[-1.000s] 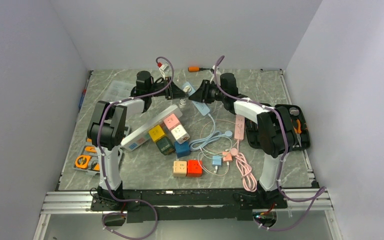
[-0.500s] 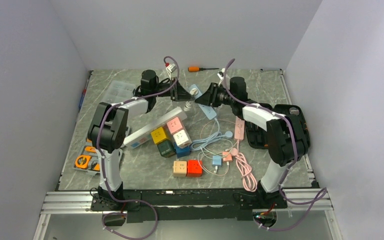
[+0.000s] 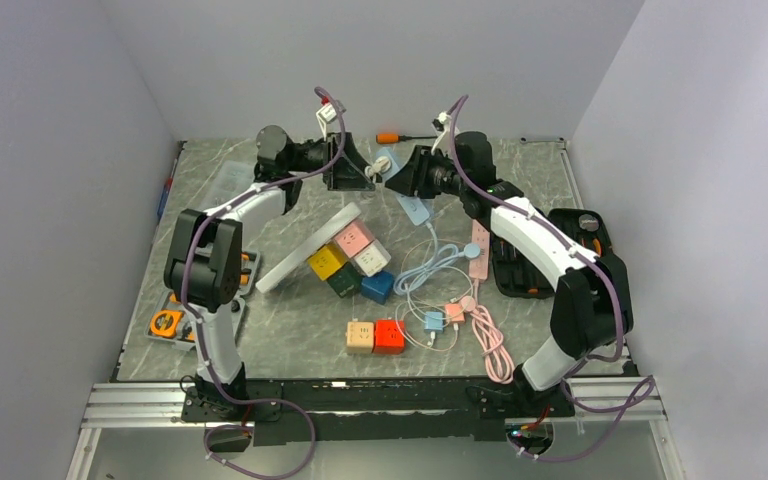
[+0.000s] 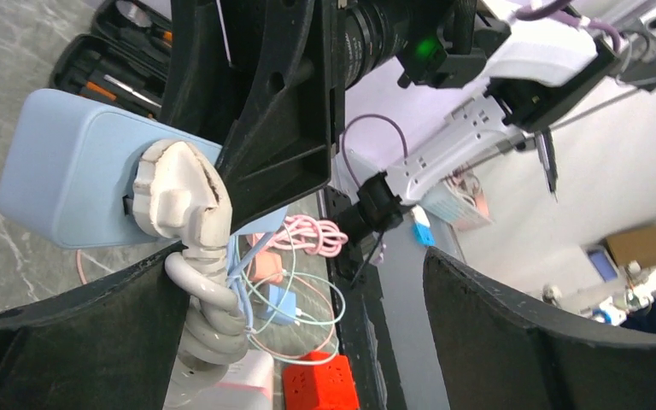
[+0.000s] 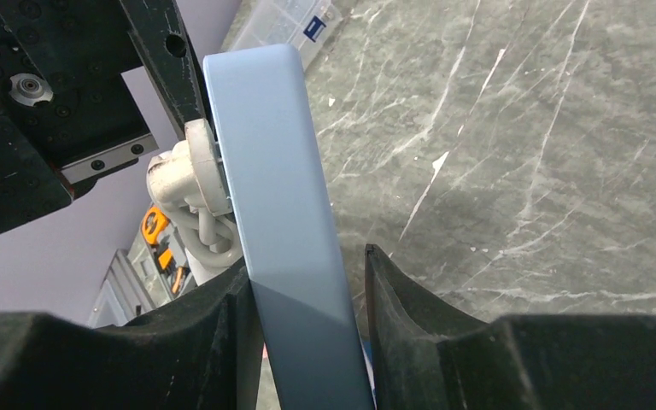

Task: Pull the plug off the socket
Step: Remove the plug from the socket, then place the socket at the center of the board.

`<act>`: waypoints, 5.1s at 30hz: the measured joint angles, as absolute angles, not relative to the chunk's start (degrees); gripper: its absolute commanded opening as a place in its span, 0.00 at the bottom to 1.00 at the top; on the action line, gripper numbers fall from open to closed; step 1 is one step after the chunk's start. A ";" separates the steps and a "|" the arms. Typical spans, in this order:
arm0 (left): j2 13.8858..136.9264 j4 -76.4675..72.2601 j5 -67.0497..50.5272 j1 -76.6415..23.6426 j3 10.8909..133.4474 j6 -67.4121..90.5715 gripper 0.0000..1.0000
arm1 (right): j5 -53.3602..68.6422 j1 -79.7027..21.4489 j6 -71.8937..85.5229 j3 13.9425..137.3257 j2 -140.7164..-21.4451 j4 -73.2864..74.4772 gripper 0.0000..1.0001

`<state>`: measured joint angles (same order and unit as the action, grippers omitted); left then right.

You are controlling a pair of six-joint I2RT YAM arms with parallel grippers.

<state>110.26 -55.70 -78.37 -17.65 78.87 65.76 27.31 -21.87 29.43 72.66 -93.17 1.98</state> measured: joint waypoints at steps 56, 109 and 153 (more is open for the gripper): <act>122.85 42.46 -16.38 -20.36 129.49 -26.76 0.99 | 5.08 -24.27 24.40 70.15 -86.35 21.10 0.00; 96.71 7.38 -36.99 -31.38 80.79 -27.24 0.41 | -4.73 -34.89 20.16 82.50 -86.28 35.68 0.00; 97.45 22.68 -31.66 -31.75 84.84 -41.34 0.00 | -8.60 -24.64 21.41 69.56 -98.74 21.43 0.00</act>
<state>97.45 22.68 -31.66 -31.75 84.84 -41.34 -8.60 -24.64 21.41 69.56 -98.74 21.43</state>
